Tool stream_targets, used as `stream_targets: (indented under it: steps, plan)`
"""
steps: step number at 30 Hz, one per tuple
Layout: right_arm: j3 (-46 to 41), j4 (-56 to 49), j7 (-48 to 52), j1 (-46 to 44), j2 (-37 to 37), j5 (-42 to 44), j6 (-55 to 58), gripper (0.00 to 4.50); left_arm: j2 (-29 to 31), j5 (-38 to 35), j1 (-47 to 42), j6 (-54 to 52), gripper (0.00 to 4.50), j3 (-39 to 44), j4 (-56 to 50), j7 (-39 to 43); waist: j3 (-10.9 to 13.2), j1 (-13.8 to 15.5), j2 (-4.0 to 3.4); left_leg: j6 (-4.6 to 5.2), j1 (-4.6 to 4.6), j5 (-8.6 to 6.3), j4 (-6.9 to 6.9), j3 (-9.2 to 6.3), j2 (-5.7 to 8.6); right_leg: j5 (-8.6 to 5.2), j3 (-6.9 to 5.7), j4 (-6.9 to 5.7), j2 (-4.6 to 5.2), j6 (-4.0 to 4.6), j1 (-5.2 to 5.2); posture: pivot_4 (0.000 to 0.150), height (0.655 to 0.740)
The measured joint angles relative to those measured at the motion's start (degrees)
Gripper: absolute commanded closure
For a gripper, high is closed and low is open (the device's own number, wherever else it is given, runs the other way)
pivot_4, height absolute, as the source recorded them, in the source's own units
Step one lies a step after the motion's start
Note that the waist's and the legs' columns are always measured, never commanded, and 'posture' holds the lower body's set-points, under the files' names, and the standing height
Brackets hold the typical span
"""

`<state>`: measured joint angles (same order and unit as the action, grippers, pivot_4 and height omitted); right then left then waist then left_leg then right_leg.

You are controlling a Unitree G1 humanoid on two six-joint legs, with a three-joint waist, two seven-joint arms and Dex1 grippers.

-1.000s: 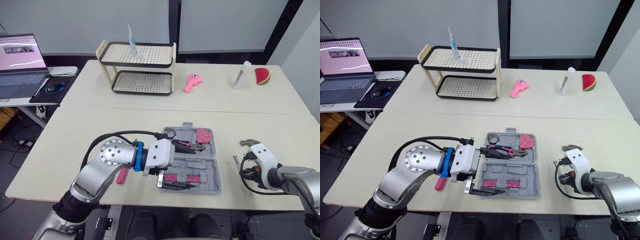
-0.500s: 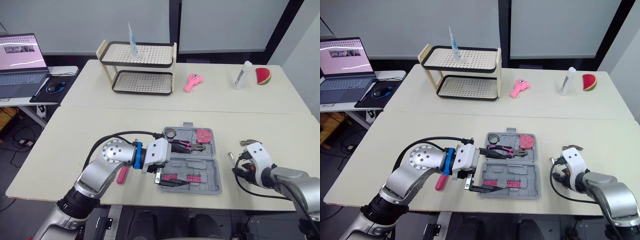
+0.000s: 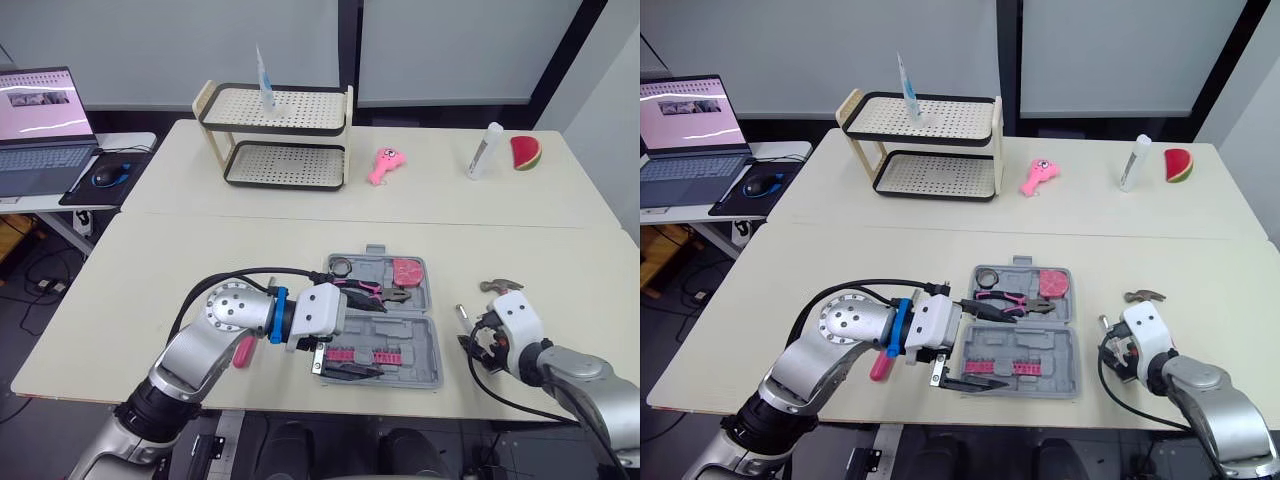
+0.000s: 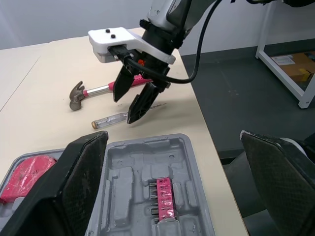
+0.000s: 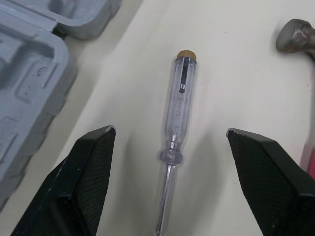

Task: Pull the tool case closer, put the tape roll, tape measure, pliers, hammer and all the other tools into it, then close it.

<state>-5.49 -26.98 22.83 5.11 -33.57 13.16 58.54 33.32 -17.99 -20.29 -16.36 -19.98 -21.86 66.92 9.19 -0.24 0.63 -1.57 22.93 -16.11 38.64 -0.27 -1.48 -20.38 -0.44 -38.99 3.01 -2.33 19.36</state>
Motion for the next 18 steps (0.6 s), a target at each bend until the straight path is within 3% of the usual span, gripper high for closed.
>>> stream_targets:
  steps: [1,7,18]
  plan:
    - [0.0,0.7,-0.3,0.2,0.3,-0.1,-0.2,0.65,0.0,0.0,0.0,-0.1,0.00,0.0,0.0,0.0,0.0,0.0,0.00,0.00,0.00,0.00,0.00,0.00,-0.01,0.00,0.00,0.00,0.00,0.00,0.00,0.150,0.7400]
    - [0.2,1.7,-0.8,1.1,2.1,-0.7,-1.8,2.29,0.1,0.2,1.7,0.4,0.00,0.0,-0.1,0.0,0.0,-0.1,-0.01,0.00,-0.02,0.00,-0.01,-0.01,-0.02,0.00,0.00,-0.01,-0.01,0.00,0.00,0.150,0.7400]
    - [2.2,4.4,-0.1,2.2,1.9,-2.4,-10.1,3.74,0.3,0.6,1.7,2.1,0.00,0.0,0.2,0.1,0.0,-0.1,0.00,0.00,-0.04,0.00,-0.01,0.00,-0.02,0.00,0.01,-0.01,-0.02,0.00,-0.01,0.150,0.7400]
